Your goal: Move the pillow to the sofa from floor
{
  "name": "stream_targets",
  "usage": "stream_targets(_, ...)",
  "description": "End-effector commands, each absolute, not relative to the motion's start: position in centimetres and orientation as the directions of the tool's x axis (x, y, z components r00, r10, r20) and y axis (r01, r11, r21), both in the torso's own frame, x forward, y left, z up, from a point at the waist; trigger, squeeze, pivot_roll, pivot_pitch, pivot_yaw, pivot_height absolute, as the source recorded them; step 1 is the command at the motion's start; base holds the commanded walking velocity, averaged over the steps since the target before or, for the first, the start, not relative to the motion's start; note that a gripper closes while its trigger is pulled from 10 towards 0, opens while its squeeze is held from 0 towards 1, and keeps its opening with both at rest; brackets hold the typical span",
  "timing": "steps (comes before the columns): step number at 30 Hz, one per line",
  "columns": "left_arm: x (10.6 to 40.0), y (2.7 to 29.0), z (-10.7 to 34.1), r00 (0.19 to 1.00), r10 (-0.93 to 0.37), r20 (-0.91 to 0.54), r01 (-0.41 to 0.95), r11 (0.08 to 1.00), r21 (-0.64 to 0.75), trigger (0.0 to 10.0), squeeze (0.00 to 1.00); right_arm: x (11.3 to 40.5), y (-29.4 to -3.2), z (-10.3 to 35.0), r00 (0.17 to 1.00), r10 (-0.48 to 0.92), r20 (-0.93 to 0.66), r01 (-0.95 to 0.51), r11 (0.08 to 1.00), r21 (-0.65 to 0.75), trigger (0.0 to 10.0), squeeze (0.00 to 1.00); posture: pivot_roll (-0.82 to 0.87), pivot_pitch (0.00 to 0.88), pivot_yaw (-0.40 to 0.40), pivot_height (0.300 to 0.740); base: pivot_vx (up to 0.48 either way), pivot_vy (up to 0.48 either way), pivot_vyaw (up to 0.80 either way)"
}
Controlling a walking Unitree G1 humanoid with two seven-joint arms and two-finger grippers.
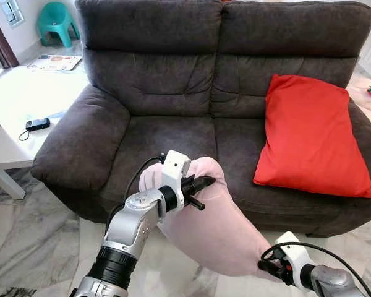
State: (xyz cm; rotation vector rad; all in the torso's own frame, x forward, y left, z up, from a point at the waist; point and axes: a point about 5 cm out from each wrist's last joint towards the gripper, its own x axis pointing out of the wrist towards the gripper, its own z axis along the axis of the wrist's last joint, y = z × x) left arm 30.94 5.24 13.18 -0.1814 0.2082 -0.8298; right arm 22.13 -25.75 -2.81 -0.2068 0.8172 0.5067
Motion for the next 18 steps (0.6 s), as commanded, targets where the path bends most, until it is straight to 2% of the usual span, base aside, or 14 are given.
stream_targets(1, 31.3, 5.0, 14.9, 0.660, -0.750, -0.023, 0.731, 0.650, -0.206, 10.0, 0.00, 23.3, -25.8, -2.0, 0.644, 0.335, -0.688, -0.465, 0.886, -0.004, 0.0, 0.00, 0.03, 0.000, -0.045, 0.740, 0.000, 0.000, 0.00)
stream_targets(9, 31.3, 5.3, 14.6, 0.665, -0.745, -0.050, 0.727, 0.661, -0.187, 10.0, 0.00, 24.0, -25.8, -1.2, 0.702, 0.334, -0.629, -0.432, 0.902, -0.004, 0.0, 0.00, 0.03, 0.000, -0.044, 0.740, 0.000, 0.000, 0.00)
stream_targets(14, 31.3, 7.0, 13.2, 0.694, -0.695, -0.187, 0.699, 0.713, -0.055, 10.0, 0.00, 25.1, -25.8, 0.3, 0.790, 0.328, -0.518, -0.367, 0.930, 0.030, 0.0, 0.00, 0.02, 0.000, -0.043, 0.740, 0.000, 0.000, 0.00)
stream_targets(18, 31.4, 9.7, 12.4, 0.764, -0.573, -0.297, 0.616, 0.784, 0.074, 10.0, 0.00, 25.7, -25.8, 1.2, 0.845, 0.283, -0.454, -0.308, 0.951, 0.020, 0.0, 0.00, 0.02, 0.000, -0.045, 0.740, 0.000, 0.000, 0.00)
